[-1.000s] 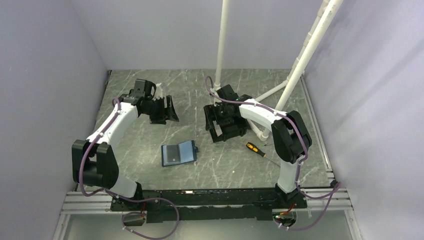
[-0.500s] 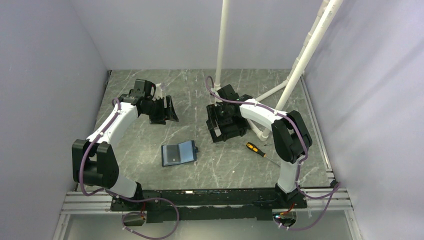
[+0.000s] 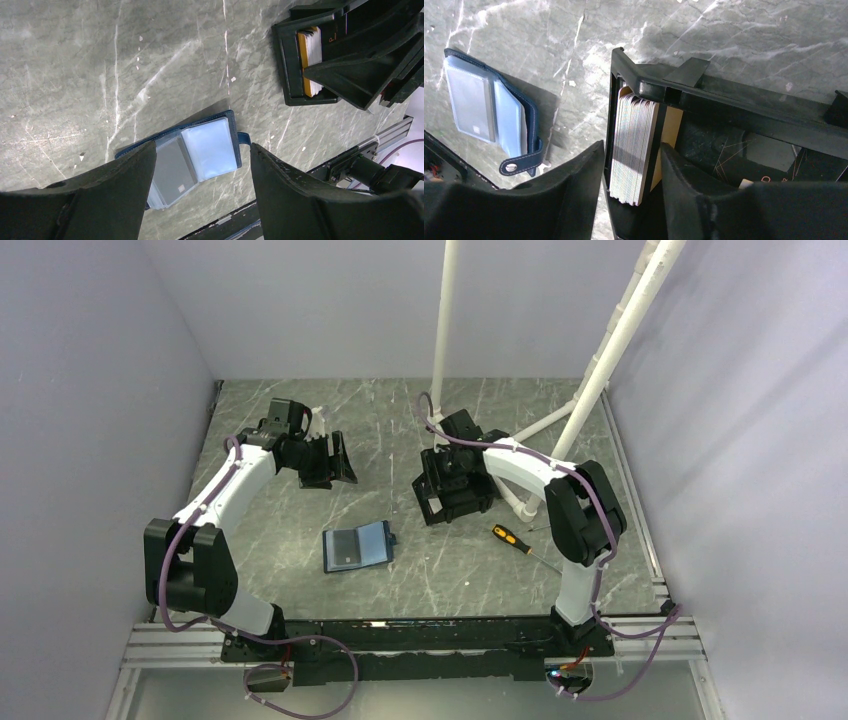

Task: Put the credit cards into the card holder
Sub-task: Pick up the credit card from the storage box.

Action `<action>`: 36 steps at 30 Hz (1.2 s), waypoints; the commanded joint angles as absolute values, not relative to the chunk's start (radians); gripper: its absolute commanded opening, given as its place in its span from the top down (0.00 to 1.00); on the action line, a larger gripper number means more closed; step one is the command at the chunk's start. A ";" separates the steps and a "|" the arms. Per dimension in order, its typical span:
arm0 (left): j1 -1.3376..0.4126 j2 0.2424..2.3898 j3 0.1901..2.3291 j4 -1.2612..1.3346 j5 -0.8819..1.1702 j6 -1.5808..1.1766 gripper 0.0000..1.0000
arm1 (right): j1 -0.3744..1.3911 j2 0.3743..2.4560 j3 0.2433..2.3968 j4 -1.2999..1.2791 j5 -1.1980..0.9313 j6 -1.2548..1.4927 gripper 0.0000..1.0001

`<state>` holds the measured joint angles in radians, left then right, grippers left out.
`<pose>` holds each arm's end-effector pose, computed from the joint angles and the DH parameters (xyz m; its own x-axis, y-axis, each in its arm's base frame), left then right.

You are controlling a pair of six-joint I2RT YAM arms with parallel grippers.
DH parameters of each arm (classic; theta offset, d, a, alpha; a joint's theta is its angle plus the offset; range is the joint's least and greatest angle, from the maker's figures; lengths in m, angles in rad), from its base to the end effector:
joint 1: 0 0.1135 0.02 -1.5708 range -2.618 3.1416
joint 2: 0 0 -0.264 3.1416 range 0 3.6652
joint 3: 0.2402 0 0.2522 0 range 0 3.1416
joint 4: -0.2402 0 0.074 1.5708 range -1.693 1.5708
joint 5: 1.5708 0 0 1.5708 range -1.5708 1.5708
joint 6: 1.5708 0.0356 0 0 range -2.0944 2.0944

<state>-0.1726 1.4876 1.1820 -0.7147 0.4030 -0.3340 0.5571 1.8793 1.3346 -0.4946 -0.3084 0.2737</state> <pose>0.2986 -0.0662 0.2691 -0.9113 -0.1472 -0.3846 0.0650 0.8708 -0.4873 0.3299 0.2183 0.1964 -0.8759 -0.2422 -0.4172 -0.4130 0.8235 0.3889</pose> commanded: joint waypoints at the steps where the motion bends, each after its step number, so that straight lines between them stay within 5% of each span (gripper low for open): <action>1: -0.169 1.492 1.182 -0.696 0.419 -0.306 0.26 | 0.552 1.825 1.332 -0.462 -0.330 0.278 0.46; 8: -0.168 1.494 1.182 -0.696 0.419 -0.305 0.26 | 0.552 1.833 1.311 -0.440 -0.326 0.275 0.24; 16: -0.167 1.497 1.181 -0.695 0.422 -0.306 0.26 | 0.553 1.860 1.283 -0.407 -0.340 0.282 0.16; 22: -0.167 1.502 1.182 -0.697 0.425 -0.306 0.26 | 0.554 1.869 1.279 -0.394 -0.365 0.295 0.18; 36: -0.167 1.506 1.181 -0.697 0.431 -0.305 0.26 | 0.538 1.816 1.273 -0.383 -0.454 0.327 0.45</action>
